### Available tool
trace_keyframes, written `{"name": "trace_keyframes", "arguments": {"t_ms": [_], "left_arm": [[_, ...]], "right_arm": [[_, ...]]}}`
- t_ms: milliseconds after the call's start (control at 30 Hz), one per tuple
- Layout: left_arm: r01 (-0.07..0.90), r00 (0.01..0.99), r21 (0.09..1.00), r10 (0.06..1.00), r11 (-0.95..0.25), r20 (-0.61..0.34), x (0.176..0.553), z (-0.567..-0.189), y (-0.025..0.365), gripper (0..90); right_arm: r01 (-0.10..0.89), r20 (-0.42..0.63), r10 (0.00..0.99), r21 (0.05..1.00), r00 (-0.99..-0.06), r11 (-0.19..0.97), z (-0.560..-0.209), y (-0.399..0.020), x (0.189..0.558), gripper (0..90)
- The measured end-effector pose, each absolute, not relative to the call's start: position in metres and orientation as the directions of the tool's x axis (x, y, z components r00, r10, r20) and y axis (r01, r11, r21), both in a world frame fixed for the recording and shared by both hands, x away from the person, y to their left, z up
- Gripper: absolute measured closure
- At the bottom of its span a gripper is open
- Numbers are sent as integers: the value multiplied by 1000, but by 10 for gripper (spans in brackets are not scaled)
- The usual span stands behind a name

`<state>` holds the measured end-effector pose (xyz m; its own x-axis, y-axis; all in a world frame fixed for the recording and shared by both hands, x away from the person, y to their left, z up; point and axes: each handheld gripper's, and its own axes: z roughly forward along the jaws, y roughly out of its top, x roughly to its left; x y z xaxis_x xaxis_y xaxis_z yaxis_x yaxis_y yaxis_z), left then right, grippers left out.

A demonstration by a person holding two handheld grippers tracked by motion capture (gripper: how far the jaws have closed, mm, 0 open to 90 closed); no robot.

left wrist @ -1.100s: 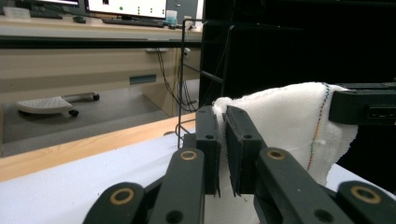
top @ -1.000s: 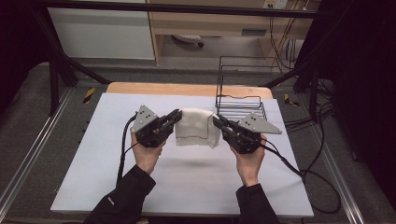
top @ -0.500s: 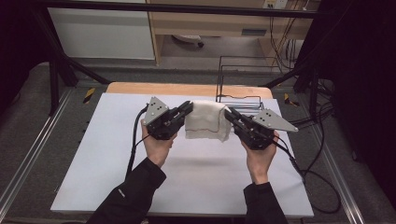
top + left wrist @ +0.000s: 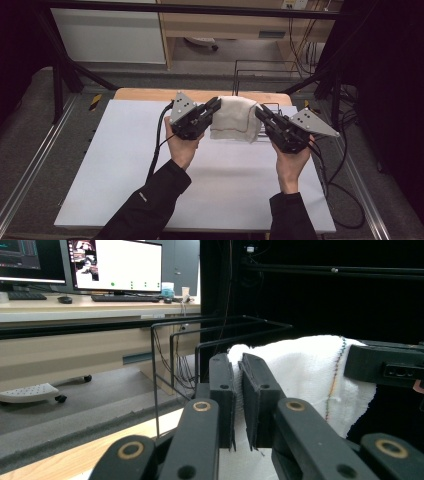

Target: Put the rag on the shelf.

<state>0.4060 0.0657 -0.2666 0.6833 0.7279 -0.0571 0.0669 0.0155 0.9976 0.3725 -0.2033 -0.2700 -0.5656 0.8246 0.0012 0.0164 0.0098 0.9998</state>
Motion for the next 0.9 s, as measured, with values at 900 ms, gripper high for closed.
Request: {"name": "trace_keyframes", "arguments": {"t_ms": [900], "left_arm": [[-1,696,998,716,70,-50,432,-225,30,837]], "right_arm": [[-78,-28,866,997,-499,-13,-226,-232,391,821]]}}
